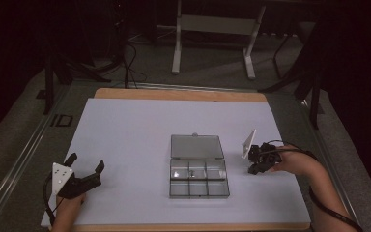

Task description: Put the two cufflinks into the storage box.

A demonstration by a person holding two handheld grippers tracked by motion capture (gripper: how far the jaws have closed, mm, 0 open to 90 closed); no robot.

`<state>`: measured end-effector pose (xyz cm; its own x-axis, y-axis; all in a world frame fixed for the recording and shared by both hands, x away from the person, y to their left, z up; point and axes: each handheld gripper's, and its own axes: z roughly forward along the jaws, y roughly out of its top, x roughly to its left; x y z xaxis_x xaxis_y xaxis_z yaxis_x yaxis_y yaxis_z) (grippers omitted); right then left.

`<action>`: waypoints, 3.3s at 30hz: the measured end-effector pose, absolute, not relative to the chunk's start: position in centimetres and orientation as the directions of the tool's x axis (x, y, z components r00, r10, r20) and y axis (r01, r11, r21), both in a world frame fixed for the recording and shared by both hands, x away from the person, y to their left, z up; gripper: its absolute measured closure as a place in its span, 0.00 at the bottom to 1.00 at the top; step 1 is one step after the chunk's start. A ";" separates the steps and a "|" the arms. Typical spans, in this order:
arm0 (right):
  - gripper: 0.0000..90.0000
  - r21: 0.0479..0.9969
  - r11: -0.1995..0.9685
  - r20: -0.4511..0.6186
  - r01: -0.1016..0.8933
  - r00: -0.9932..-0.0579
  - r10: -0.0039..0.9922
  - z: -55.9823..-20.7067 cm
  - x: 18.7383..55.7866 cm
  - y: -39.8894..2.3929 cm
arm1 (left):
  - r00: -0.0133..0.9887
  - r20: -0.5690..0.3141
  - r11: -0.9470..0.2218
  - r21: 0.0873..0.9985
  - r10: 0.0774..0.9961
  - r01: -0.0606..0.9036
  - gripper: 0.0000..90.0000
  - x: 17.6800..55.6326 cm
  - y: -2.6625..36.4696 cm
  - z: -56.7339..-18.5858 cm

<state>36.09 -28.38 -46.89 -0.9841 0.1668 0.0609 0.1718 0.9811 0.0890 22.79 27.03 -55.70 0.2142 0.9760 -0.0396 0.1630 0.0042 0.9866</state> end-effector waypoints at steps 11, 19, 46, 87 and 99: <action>0.99 0.150 0.983 0.058 0.102 -0.994 0.095 -45.1 35.4 -26.5 | 0.214 -0.040 0.005 0.987 0.976 0.163 0.02 22.8 27.0 -55.7; 0.99 0.172 0.984 0.054 0.049 -0.998 0.040 -44.5 35.2 -24.6 | 0.215 -0.040 0.005 0.987 0.976 0.162 0.02 22.8 27.0 -55.7; 0.99 0.315 0.947 0.033 -0.057 -0.997 -0.071 -45.8 35.3 -19.8 | 0.215 -0.044 0.009 0.987 0.976 0.161 0.02 22.8 27.1 -55.7; 0.99 0.334 0.941 0.099 -0.055 -0.991 -0.093 -50.1 37.5 -15.4 | 0.220 -0.042 0.007 0.987 0.974 0.160 0.02 22.7 27.1 -55.7; 0.99 0.248 0.966 0.092 -0.077 -0.990 -0.103 -50.9 37.3 -14.2 | 0.221 -0.043 0.007 0.987 0.974 0.161 0.02 22.8 27.1 -55.7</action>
